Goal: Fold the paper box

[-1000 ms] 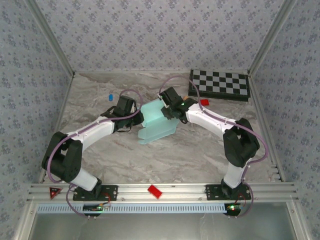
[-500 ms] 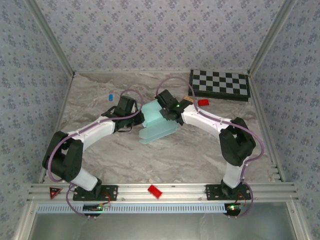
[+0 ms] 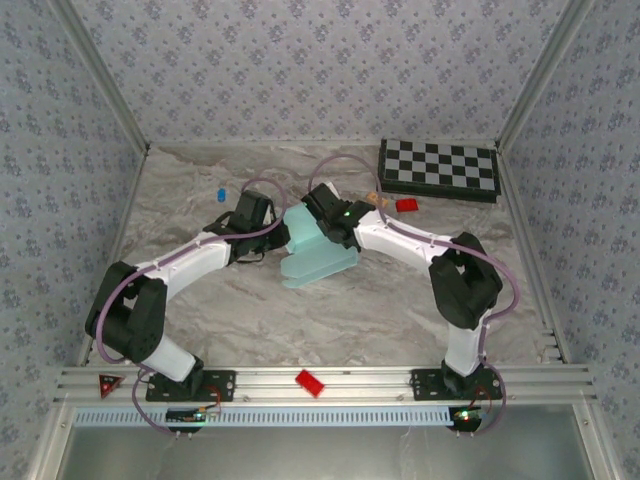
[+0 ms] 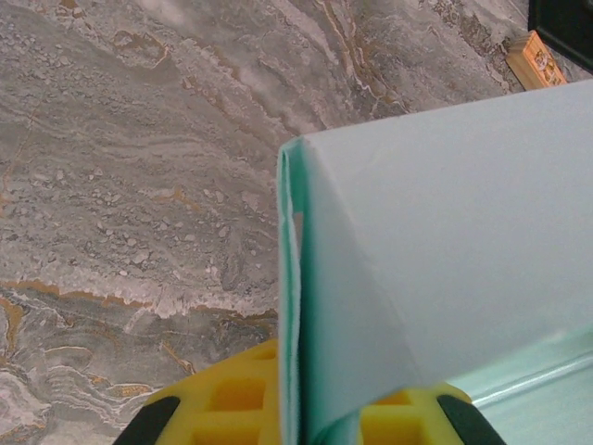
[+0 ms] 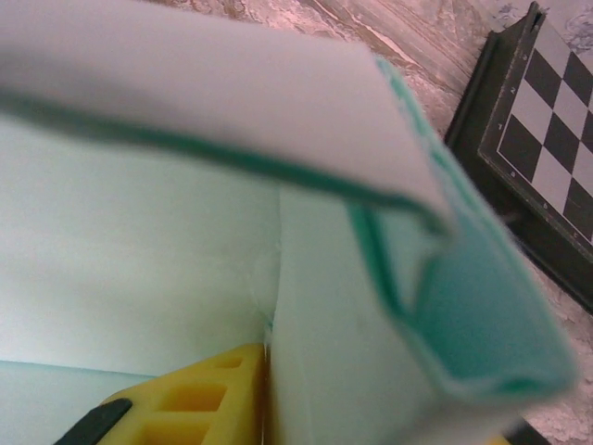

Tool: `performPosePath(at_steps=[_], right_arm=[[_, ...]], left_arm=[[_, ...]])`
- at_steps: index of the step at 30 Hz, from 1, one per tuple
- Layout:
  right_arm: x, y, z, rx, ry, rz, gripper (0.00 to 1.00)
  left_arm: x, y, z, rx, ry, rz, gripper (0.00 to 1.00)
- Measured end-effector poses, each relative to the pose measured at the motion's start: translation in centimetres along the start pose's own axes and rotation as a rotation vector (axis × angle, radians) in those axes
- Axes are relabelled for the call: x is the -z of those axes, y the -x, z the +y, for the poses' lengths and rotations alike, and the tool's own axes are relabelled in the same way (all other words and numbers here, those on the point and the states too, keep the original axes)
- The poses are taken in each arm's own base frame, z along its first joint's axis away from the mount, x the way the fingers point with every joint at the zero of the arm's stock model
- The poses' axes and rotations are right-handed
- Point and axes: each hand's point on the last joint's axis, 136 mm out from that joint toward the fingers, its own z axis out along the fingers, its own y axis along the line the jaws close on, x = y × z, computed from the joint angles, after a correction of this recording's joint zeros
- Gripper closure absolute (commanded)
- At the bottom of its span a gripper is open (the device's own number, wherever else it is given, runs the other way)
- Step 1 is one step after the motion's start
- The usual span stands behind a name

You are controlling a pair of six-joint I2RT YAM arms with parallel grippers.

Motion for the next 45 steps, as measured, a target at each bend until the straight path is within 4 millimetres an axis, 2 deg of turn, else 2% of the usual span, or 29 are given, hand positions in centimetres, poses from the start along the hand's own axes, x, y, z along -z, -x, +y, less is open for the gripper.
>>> performPosePath(at_steps=[29, 36, 45], right_arm=[[-0.44, 0.29, -0.5, -0.089, -0.131, 0.035, 0.9], [-0.4, 0.39, -0.46, -0.093, -0.127, 0.034, 0.89], [-0.44, 0.16, 0.16, -0.085, -0.072, 0.025, 0.8]], left_arm=[[-0.47, -0.08, -0.29, 0.01, -0.006, 0.005, 1.0], [-0.5, -0.08, -0.28, 0.01, -0.006, 0.005, 1.0], [-0.75, -0.13, 0.09, 0.019, 0.011, 0.008, 1.0]])
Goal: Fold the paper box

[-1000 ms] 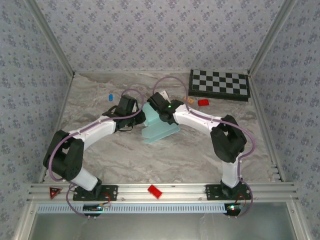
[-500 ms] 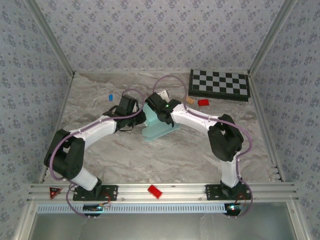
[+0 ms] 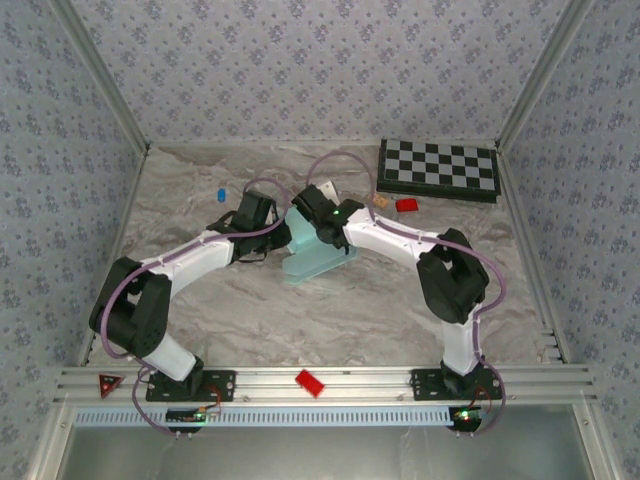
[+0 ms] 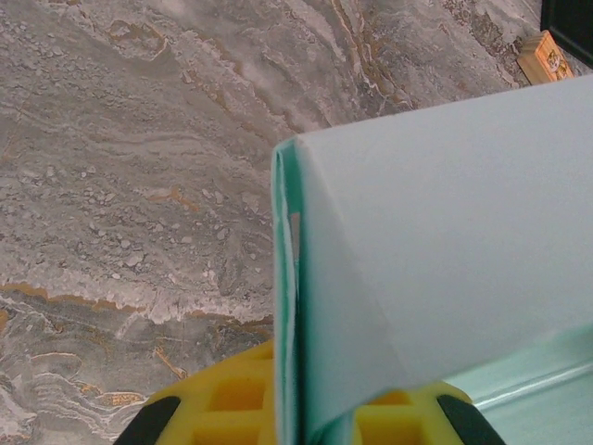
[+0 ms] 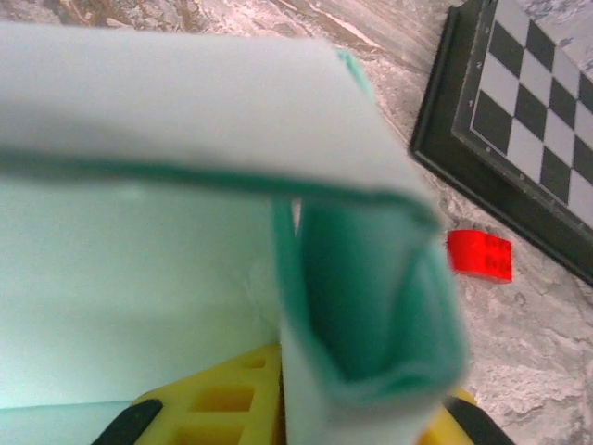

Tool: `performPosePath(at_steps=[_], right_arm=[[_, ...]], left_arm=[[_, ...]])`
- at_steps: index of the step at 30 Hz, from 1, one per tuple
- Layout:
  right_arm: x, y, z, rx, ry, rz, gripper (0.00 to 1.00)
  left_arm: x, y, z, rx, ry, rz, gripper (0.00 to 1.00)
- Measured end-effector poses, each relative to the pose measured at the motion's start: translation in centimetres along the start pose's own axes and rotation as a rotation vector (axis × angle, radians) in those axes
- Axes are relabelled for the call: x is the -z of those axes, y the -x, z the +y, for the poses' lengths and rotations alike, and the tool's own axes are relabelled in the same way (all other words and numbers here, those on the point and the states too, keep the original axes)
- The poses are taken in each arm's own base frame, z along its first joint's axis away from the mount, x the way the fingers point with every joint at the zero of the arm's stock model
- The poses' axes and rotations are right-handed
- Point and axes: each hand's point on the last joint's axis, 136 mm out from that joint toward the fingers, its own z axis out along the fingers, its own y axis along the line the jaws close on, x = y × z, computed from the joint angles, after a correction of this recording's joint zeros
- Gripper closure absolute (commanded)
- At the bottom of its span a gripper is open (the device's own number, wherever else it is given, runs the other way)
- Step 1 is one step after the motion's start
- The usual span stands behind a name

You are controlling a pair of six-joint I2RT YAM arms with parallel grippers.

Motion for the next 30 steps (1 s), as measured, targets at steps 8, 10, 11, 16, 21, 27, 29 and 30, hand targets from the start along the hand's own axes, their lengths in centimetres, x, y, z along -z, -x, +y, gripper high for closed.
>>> performPosePath(at_steps=[8, 10, 11, 16, 21, 27, 29, 30], right_arm=[[0.9, 0.6, 0.1, -0.012, 0.1, -0.047, 0.68], [1.1, 1.0, 0.2, -0.014, 0.121, -0.061, 0.65], [1.2, 1.2, 0.4, -0.017, 0.135, -0.07, 0.62], [1.7, 1.7, 0.7, -0.023, 0.181, -0.094, 0.53], [2.2, 2.5, 0.4, -0.048, 0.209, -0.119, 0.51], [2.1, 2.9, -0.2, -0.067, 0.205, -0.13, 0.54], [2.1, 3.1, -0.4, -0.07, 0.202, -0.132, 0.56], [2.2, 3.2, -0.5, -0.071, 0.199, -0.136, 0.57]], left_arm=[[0.1, 0.1, 0.2, 0.003, 0.015, 0.002, 1.0], [0.1, 0.0, 0.3, 0.004, 0.017, 0.005, 1.0], [0.1, 0.0, 0.3, 0.004, 0.018, 0.006, 1.0], [0.0, -0.1, 0.4, 0.004, 0.021, 0.008, 1.0], [0.0, -0.1, 0.4, 0.004, 0.021, 0.009, 1.0], [0.0, -0.2, 0.4, 0.004, 0.022, 0.011, 1.0], [0.0, -0.2, 0.4, 0.004, 0.022, 0.011, 1.0], [0.0, -0.2, 0.4, 0.005, 0.022, 0.011, 1.0]])
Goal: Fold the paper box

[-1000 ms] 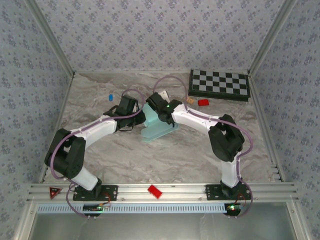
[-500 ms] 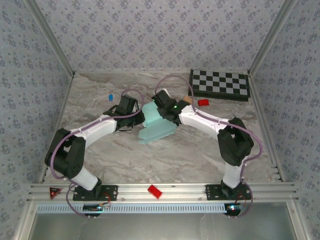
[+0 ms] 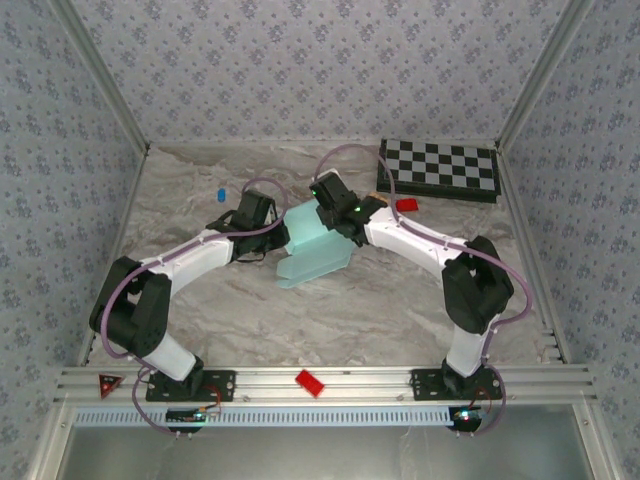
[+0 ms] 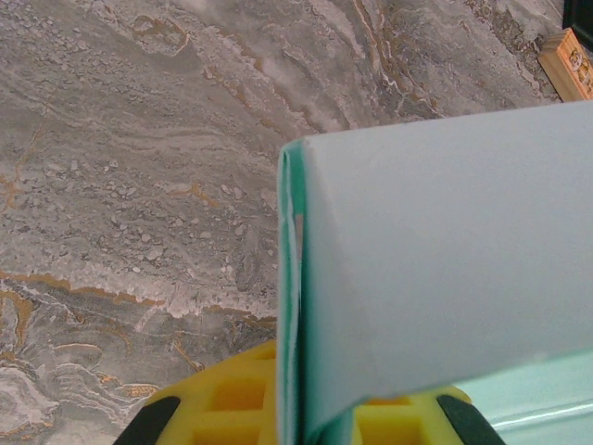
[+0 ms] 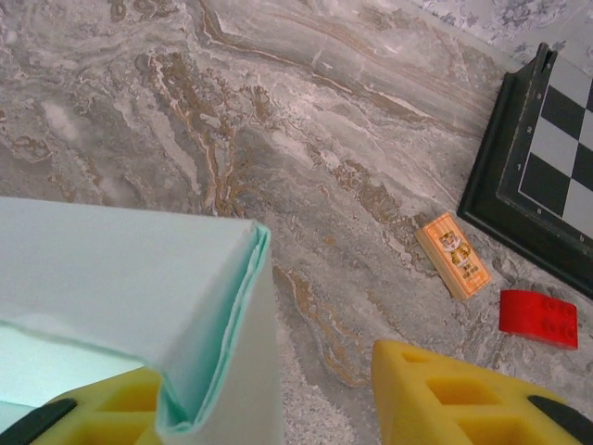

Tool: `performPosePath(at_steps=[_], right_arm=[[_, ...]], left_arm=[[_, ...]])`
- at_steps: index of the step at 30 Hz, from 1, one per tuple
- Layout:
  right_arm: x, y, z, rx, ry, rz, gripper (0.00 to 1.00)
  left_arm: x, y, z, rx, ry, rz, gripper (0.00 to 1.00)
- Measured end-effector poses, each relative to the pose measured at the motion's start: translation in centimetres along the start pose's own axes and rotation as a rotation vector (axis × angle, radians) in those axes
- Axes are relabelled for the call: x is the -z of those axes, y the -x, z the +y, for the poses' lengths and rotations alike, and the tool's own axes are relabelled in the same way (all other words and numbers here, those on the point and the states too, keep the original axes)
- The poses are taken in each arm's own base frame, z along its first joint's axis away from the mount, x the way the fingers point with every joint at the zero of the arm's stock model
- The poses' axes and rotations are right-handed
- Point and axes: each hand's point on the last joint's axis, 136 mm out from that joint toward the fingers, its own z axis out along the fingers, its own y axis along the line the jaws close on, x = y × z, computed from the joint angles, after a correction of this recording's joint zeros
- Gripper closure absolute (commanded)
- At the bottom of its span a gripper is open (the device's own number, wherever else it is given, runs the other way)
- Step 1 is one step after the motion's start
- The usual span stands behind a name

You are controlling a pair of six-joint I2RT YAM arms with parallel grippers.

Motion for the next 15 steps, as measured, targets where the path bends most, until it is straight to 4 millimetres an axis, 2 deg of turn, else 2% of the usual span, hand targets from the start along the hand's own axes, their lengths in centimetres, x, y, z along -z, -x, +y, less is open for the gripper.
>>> performPosePath(at_steps=[7, 15], right_arm=[[0.06, 1.1, -0.38, 0.02, -0.046, -0.021, 0.59], [-0.62, 0.82, -0.09, 0.095, -0.135, 0.003, 0.6]], left_arm=[[0.0, 0.13, -0.13, 0.0, -0.004, -0.004, 1.0], [-0.38, -0.14, 0.16, 0.001, 0.006, 0.007, 1.0]])
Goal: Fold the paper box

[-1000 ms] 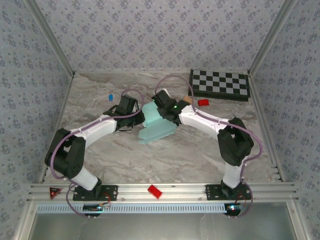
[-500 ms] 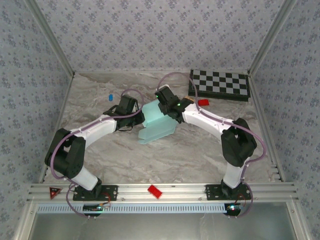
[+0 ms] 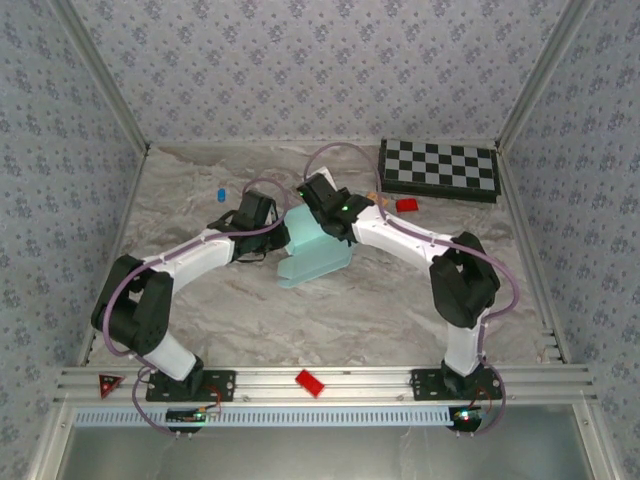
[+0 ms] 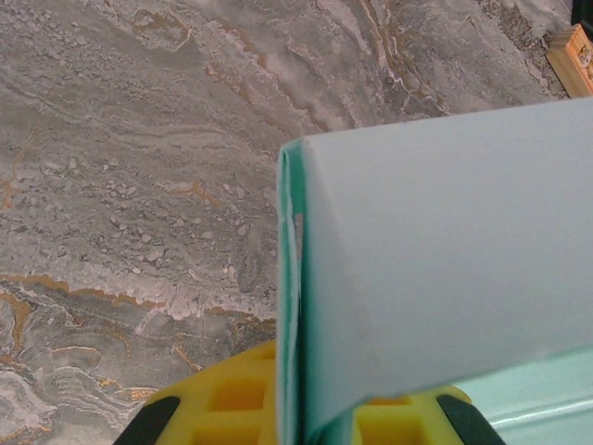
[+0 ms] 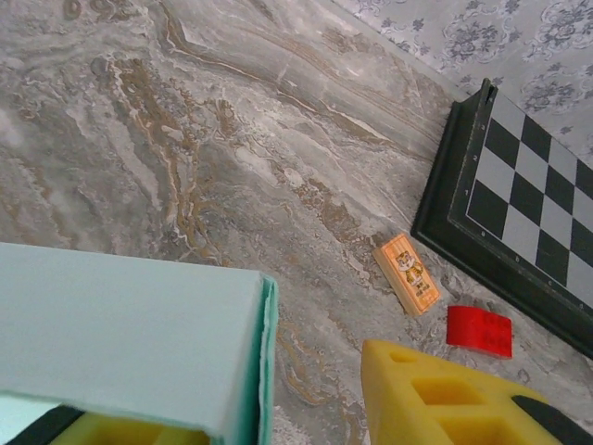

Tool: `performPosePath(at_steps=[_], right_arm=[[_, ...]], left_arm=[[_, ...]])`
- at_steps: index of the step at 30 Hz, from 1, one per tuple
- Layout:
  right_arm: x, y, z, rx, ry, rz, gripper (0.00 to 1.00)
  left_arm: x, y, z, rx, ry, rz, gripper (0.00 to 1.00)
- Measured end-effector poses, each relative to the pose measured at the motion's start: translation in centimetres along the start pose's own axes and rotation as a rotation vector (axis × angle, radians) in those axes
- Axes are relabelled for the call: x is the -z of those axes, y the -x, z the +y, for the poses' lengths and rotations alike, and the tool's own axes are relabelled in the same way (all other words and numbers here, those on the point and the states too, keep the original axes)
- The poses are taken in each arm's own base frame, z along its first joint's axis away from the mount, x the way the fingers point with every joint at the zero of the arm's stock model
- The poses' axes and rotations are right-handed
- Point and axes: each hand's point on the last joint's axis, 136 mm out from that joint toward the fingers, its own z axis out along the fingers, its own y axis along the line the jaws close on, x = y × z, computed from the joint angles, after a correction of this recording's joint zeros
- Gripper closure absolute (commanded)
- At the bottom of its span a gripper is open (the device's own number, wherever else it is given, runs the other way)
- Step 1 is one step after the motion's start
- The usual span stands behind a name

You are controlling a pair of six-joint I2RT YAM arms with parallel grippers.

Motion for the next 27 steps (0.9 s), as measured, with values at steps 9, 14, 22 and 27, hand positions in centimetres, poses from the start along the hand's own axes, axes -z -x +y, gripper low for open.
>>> performPosePath(at_steps=[9, 14, 22, 27], right_arm=[[0.5, 0.5, 0.4, 0.046, -0.014, -0.009, 0.56], [0.6, 0.4, 1.6, 0.058, 0.057, -0.009, 0.47], [3.0, 1.0, 1.9, -0.013, 0.193, -0.045, 0.43], [5.5, 2.3, -1.2, -0.145, 0.229, -0.093, 0.43]], left_arm=[[0.0, 0.0, 0.0, 0.001, 0.001, 0.002, 1.0], [-0.1, -0.1, 0.1, 0.008, 0.004, 0.005, 1.0], [-0.4, 0.1, 0.4, 0.036, 0.023, -0.002, 1.0], [-0.4, 0.4, 0.7, 0.051, 0.054, -0.027, 1.0]])
